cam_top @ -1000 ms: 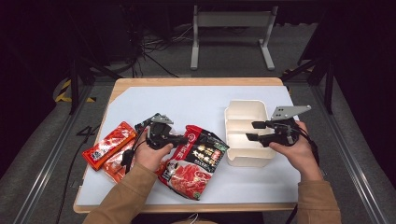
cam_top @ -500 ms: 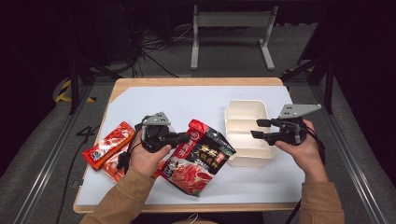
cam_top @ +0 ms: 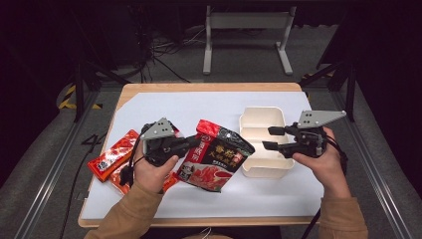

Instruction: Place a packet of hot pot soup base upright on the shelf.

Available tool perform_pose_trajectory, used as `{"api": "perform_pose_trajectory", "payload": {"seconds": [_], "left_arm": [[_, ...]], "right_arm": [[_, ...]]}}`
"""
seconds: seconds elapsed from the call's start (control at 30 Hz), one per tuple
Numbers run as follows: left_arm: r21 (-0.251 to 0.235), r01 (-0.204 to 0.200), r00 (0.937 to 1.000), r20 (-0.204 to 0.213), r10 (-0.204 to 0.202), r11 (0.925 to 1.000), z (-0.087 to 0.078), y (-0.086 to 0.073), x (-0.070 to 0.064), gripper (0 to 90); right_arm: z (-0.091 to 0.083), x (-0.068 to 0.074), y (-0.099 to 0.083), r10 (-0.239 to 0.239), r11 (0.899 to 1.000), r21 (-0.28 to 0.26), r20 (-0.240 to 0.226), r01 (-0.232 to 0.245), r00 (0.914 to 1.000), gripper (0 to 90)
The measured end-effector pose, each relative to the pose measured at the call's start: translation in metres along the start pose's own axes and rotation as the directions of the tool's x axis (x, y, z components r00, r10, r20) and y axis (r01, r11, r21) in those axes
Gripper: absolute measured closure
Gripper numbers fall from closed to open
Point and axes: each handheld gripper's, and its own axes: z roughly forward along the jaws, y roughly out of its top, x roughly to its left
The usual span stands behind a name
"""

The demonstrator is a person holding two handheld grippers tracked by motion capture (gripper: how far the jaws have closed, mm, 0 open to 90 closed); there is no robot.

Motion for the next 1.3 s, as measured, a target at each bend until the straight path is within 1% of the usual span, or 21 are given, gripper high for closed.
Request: {"api": "perform_pose_trajectory", "payload": {"seconds": [0.03,0.07,0.1,0.13,0.17,0.23,0.3,0.37,0.47,0.5,0.57,0.6,0.67,0.73,0.77,0.8,0.9,1.0,1.07,1.23,1.3], "left_arm": [[-0.008,-0.009,0.9999,-0.006,0.009,0.9999,-0.001,0.0,0.001,87.8],[-0.008,-0.009,0.9999,-0.006,0.009,0.9999,-0.001,0.0,0.001,87.7],[-0.015,-0.011,0.9998,-0.014,0.011,0.9998,-0.002,0.001,0.001,87.7],[-0.01,-0.01,0.9999,-0.014,0.009,0.9999,-0.003,0.001,0.001,87.8],[-0.014,-0.014,0.9997,-0.022,0.014,0.9998,-0.003,0.001,0.002,87.7],[-0.018,-0.009,0.9996,-0.026,0.009,0.9998,-0.004,0.001,0.001,87.7],[-0.021,-0.021,0.9993,-0.032,0.021,0.9996,-0.004,0.001,0.002,87.7],[-0.028,-0.014,0.9994,-0.031,0.013,0.9995,-0.005,0.001,0.001,87.8],[-0.034,-0.019,0.9992,-0.035,0.018,0.9992,-0.006,0.001,0.001,87.7],[-0.04,-0.015,0.9992,-0.038,0.013,0.9991,-0.006,0.001,0.001,87.8],[-0.044,-0.02,0.9991,-0.038,0.018,0.9988,-0.007,0.001,0.001,87.7],[-0.047,-0.015,0.9992,-0.039,0.014,0.9988,-0.008,0.001,0.0,87.7],[-0.051,-0.015,0.9991,-0.04,0.013,0.9986,-0.008,0.001,0.0,87.7],[-0.051,-0.015,0.9991,-0.04,0.013,0.9986,-0.008,0.001,0.0,87.8],[-0.053,-0.017,0.9991,-0.041,0.015,0.9985,-0.008,0.001,0.0,87.7],[-0.053,-0.016,0.9992,-0.039,0.014,0.9985,-0.008,0.001,0.0,87.7],[-0.045,-0.02,0.9993,-0.032,0.018,0.9988,-0.007,0.001,-0.001,87.7],[-0.046,-0.013,0.9995,-0.029,0.012,0.9989,-0.005,0.001,-0.002,87.7],[-0.042,-0.019,0.9995,-0.026,0.018,0.9989,-0.004,0.001,-0.002,87.7],[-0.044,-0.018,0.9997,-0.017,0.017,0.9989,-0.003,0.0,-0.004,87.7],[-0.042,-0.033,0.9994,-0.002,0.033,0.9986,-0.003,0.0,-0.005,87.6]], "right_arm": [[0.0,0.003,0.002,-0.004,1.0,-0.002,-0.007,0.004,1.0,44.2],[0.0,0.003,0.002,-0.004,1.0,-0.002,-0.007,0.004,1.0,44.2],[0.0,0.005,0.004,-0.005,1.0,-0.003,-0.018,0.005,0.9998,43.1],[0.001,0.009,0.007,-0.003,1.0,-0.005,-0.027,0.003,0.9996,40.8],[0.002,0.011,0.009,0.0,1.0,-0.008,-0.028,0.0,0.9996,39.2],[0.004,0.016,0.013,0.005,1.0,-0.016,-0.035,-0.005,0.9994,35.9],[0.007,0.02,0.016,0.014,1.0,-0.02,-0.035,-0.015,0.9993,32.3],[0.014,0.026,0.02,0.025,0.999,-0.026,-0.045,-0.026,0.9987,28.5],[0.018,0.029,0.021,0.033,0.999,-0.029,-0.055,-0.034,0.998,27.5],[0.023,0.032,0.022,0.036,0.999,-0.026,-0.063,-0.037,0.9974,26.9],[0.026,0.034,0.023,0.036,0.999,-0.027,-0.064,-0.038,0.9973,26.7],[0.028,0.035,0.023,0.04,0.999,-0.026,-0.064,-0.041,0.9972,26.6],[0.038,0.037,0.022,0.05,0.999,-0.016,-0.077,-0.051,0.9958,26.2],[0.04,0.037,0.022,0.053,0.998,-0.013,-0.077,-0.054,0.9956,26.1],[0.045,0.038,0.021,0.054,0.999,-0.003,-0.079,-0.054,0.9954,26.1],[0.047,0.038,0.02,0.057,0.998,-0.003,-0.08,-0.057,0.9952,26.2],[0.051,0.039,0.019,0.062,0.998,-0.002,-0.081,-0.062,0.9948,27.0],[0.056,0.039,0.018,0.067,0.998,0.002,-0.084,-0.067,0.9942,29.1],[0.058,0.039,0.017,0.069,0.998,0.008,-0.086,-0.069,0.9939,30.3],[0.064,0.04,0.016,0.076,0.997,0.023,-0.102,-0.074,0.9919,41.0],[0.066,0.039,0.015,0.086,0.996,0.025,-0.111,-0.084,0.9901,48.3]]}}
